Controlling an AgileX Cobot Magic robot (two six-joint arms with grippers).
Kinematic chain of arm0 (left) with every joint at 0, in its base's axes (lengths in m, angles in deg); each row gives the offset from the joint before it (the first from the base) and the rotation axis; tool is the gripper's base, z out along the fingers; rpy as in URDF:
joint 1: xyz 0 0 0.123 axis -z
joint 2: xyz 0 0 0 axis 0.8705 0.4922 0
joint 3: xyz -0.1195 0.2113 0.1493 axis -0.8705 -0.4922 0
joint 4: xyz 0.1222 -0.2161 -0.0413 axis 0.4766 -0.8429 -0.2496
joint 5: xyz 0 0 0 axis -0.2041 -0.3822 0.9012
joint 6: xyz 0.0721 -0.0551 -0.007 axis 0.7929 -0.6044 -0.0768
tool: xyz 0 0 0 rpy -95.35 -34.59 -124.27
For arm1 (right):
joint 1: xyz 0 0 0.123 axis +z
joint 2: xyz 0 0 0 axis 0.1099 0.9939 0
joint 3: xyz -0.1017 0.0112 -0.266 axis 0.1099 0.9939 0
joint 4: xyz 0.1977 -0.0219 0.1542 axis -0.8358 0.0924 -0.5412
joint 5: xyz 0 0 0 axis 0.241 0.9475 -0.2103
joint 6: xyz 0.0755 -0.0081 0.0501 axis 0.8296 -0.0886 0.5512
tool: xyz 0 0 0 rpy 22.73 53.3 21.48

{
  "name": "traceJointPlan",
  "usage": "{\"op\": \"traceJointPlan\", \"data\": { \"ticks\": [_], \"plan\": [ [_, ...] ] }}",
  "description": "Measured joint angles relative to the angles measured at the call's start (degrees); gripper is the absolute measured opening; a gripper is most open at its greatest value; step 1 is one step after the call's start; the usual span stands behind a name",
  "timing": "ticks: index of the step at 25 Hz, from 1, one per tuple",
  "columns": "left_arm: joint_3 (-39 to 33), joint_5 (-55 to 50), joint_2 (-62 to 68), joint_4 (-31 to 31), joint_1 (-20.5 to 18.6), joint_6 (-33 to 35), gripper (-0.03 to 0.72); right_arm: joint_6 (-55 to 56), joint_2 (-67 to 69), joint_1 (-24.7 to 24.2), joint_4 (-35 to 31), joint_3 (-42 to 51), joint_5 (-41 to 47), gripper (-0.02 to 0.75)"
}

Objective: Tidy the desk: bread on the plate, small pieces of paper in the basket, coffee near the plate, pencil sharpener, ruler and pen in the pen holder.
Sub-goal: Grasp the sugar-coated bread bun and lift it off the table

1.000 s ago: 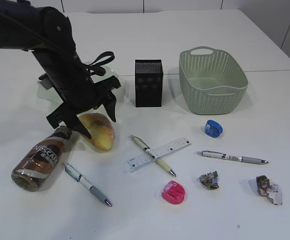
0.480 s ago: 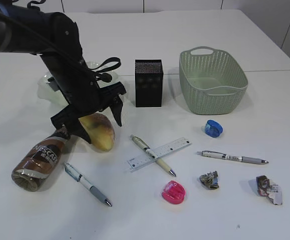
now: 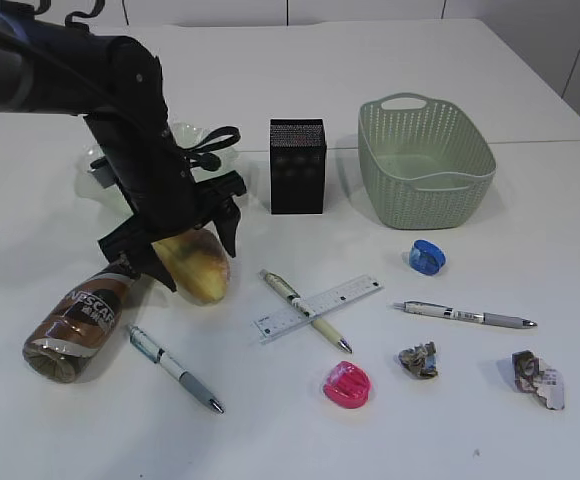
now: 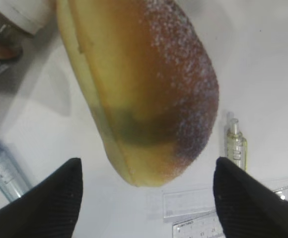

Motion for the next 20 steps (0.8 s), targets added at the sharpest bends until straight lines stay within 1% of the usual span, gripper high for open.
{"op": "traceJointPlan", "data": {
  "ticks": [14,20],
  "plan": [
    [0.1,4.3,2.6,0.0,0.0,-0.2,0.579,0.0,0.0,0.0,0.0,0.0,0.0,0.317],
    [0.1,5.3,3.2,0.0,0.0,-0.6,0.535,0.0,0.0,0.0,0.0,0.0,0.0,0.317]
  ]
}}
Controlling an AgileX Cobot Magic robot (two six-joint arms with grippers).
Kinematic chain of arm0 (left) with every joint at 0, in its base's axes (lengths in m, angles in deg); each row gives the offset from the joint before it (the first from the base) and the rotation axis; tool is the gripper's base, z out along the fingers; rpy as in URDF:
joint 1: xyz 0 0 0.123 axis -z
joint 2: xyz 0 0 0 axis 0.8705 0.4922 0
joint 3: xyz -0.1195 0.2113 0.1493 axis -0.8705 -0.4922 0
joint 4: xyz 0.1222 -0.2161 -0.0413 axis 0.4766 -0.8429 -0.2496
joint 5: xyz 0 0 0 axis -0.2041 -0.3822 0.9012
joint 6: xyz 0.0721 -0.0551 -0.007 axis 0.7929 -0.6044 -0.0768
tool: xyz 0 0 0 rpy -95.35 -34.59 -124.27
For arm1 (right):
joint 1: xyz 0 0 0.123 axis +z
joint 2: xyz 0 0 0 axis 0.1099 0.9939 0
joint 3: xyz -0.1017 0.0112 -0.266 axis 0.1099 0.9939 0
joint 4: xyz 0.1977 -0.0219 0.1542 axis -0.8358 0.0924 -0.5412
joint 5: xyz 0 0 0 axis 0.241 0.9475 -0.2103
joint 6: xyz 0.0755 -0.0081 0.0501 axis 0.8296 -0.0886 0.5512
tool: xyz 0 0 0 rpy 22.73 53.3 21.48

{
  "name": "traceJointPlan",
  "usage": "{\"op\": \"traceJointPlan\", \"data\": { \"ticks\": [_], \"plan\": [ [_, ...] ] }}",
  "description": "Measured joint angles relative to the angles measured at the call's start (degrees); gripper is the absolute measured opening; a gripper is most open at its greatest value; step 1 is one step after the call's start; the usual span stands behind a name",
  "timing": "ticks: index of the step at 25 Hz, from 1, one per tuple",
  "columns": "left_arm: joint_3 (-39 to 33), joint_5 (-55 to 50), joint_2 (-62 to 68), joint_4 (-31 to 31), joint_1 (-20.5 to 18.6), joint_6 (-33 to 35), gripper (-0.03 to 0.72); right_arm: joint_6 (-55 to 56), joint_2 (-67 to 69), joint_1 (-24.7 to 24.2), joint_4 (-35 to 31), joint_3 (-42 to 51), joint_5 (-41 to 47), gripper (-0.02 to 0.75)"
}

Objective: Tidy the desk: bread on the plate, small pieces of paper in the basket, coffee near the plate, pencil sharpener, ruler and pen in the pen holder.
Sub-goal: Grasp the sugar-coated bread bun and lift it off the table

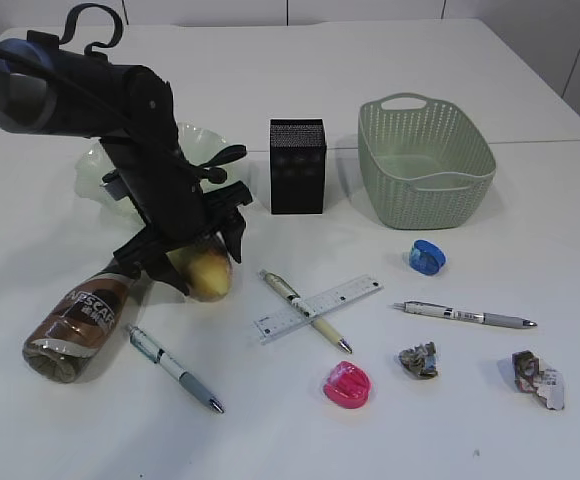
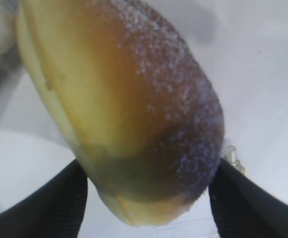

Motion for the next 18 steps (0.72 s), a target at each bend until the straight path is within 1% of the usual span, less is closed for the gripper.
{"op": "traceJointPlan", "data": {
  "ticks": [5,11,13,18],
  "plan": [
    [0.0,-0.1,0.0,0.0,0.0,-0.1,0.501,0.0,0.0,0.0,0.0,0.0,0.0,0.316],
    [0.0,-1.2,0.0,0.1,0.0,-0.1,0.359,0.0,0.0,0.0,0.0,0.0,0.0,0.317],
    [0.0,-1.5,0.0,0.1,0.0,-0.1,0.326,0.0,0.0,0.0,0.0,0.0,0.0,0.317],
    [0.0,-1.6,0.0,0.1,0.0,-0.1,0.309,0.0,0.0,0.0,0.0,0.0,0.0,0.316]
  ]
}}
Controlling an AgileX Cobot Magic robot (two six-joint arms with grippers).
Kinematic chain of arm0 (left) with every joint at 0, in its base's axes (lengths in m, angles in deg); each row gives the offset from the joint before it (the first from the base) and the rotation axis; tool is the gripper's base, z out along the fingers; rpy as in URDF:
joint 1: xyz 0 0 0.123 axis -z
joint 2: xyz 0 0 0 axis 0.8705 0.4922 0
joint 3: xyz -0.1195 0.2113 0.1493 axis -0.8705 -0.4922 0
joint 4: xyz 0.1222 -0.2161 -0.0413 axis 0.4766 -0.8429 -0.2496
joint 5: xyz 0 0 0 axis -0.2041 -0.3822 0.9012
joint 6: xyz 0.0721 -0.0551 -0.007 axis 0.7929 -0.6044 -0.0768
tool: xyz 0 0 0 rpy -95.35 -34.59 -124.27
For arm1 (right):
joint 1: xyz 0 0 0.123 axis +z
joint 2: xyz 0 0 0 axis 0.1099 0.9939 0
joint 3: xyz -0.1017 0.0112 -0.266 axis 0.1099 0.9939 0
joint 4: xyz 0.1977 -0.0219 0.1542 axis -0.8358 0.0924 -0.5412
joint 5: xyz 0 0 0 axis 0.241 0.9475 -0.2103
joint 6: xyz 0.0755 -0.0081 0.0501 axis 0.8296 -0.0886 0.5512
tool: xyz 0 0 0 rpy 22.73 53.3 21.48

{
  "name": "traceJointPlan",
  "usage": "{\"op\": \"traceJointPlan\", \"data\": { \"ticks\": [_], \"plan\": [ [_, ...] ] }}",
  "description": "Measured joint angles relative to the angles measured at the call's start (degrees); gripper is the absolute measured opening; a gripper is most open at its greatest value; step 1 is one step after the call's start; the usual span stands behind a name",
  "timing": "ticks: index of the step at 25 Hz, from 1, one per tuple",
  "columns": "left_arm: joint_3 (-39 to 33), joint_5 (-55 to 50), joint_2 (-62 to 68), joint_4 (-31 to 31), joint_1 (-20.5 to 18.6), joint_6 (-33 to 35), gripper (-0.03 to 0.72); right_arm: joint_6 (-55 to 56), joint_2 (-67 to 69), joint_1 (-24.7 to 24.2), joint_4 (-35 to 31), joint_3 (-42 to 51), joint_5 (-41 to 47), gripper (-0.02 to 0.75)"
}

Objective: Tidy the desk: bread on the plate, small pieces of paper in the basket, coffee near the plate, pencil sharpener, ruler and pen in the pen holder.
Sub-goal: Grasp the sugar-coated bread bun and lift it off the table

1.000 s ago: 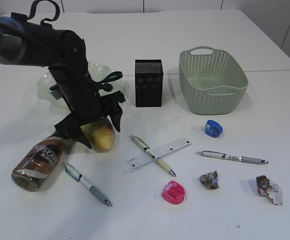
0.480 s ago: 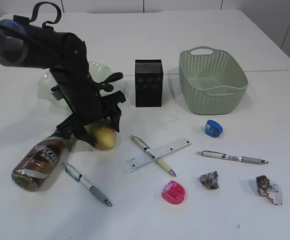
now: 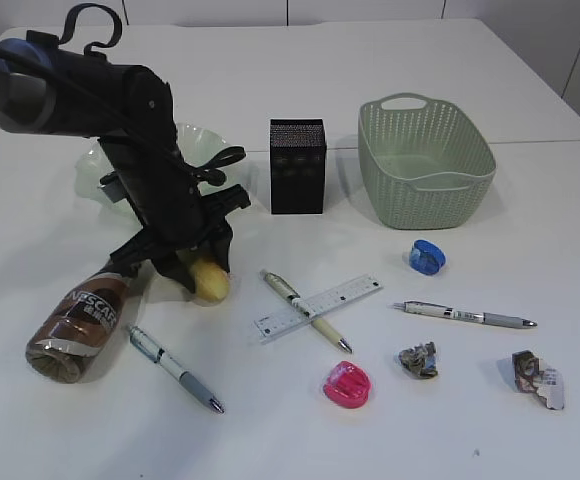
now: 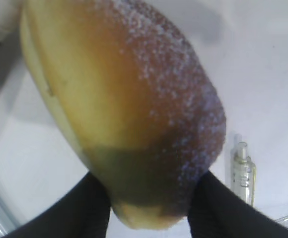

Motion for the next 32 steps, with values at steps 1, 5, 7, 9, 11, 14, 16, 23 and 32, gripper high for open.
{"op": "traceJointPlan", "data": {
  "ticks": [1,5,7,9,11,14,16,23,32],
  "plan": [
    [0.0,-0.1,0.0,0.0,0.0,0.0,0.307,0.0,0.0,0.0,0.0,0.0,0.0,0.316],
    [0.1,-1.7,0.0,-0.2,0.0,0.0,0.305,0.0,0.0,0.0,0.0,0.0,0.0,0.317],
    [0.1,-2.8,0.0,-0.8,0.0,0.0,0.305,0.0,0.0,0.0,0.0,0.0,0.0,0.317],
    [0.1,-3.4,-0.2,-1.1,0.0,0.0,0.305,0.0,0.0,0.0,0.0,0.0,0.0,0.317],
    [0.1,-3.9,-1.2,-1.3,0.0,0.0,0.305,0.0,0.0,0.0,0.0,0.0,0.0,0.317],
    [0.1,-4.0,-3.1,-1.4,0.0,0.0,0.304,0.0,0.0,0.0,0.0,0.0,0.0,0.316],
    [0.1,-4.2,-4.2,-1.5,0.0,0.2,0.304,0.0,0.0,0.0,0.0,0.0,0.0,0.316],
    [0.1,-6.0,-8.8,-1.6,0.0,2.4,0.304,0.0,0.0,0.0,0.0,0.0,0.0,0.317],
    [7.1,-12.5,-10.1,0.4,0.0,20.2,0.304,0.0,0.0,0.0,0.0,0.0,0.0,0.316]
  ]
}}
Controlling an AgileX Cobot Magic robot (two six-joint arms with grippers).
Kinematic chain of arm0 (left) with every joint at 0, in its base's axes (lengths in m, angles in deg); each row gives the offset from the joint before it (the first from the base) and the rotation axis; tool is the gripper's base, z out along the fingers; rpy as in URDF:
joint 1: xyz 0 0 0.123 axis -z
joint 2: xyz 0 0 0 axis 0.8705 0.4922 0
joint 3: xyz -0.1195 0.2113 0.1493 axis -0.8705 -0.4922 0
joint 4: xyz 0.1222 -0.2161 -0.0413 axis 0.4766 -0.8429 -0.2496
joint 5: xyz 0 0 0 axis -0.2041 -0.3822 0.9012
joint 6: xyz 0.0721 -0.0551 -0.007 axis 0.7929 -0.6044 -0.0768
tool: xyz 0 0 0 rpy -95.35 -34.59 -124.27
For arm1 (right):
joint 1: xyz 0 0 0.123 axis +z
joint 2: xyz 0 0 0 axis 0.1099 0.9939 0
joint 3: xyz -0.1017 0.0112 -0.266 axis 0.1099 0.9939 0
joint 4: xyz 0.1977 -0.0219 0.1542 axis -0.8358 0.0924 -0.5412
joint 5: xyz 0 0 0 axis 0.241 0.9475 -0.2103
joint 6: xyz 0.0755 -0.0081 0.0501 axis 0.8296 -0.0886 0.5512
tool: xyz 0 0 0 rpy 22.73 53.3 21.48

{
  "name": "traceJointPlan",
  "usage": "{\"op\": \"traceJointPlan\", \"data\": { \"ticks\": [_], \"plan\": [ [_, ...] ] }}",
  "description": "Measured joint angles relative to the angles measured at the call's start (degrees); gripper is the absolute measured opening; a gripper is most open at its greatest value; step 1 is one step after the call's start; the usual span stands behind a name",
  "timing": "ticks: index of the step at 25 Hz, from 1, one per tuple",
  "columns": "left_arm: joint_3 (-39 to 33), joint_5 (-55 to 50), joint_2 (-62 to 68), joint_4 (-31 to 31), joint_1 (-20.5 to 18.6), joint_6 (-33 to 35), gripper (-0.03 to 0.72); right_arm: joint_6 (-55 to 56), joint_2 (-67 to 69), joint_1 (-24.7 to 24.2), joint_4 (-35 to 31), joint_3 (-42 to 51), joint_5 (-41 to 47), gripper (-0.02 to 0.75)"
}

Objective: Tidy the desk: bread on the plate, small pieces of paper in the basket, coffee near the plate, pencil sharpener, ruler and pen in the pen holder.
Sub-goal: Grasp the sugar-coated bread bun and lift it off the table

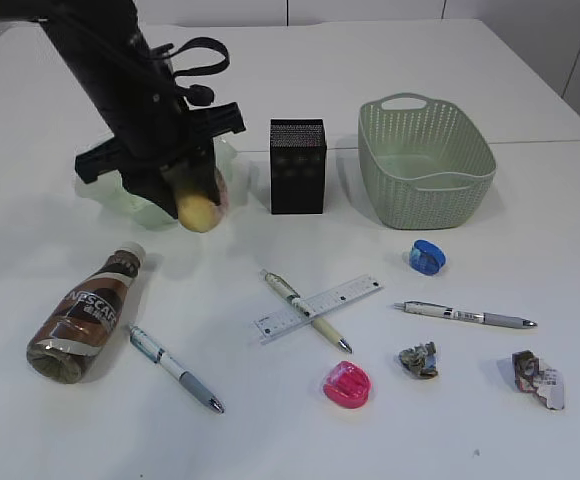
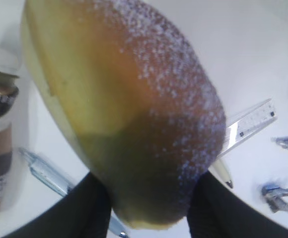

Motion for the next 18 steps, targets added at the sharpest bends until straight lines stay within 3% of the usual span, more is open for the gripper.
{"op": "traceJointPlan", "data": {
  "ticks": [5,8,14,18],
  "plan": [
    [3.2,-4.6,0.0,3.9,0.0,13.7,0.304,0.0,0.0,0.0,0.0,0.0,0.0,0.317],
    [4.0,-6.3,0.0,6.4,0.0,18.5,0.304,0.0,0.0,0.0,0.0,0.0,0.0,0.317],
    [4.2,-7.5,0.0,12.2,-0.2,21.4,0.303,0.0,0.0,0.0,0.0,0.0,0.0,0.316],
    [4.2,-5.0,0.0,12.7,-2.0,21.5,0.303,0.0,0.0,0.0,0.0,0.0,0.0,0.317]
  ]
}}
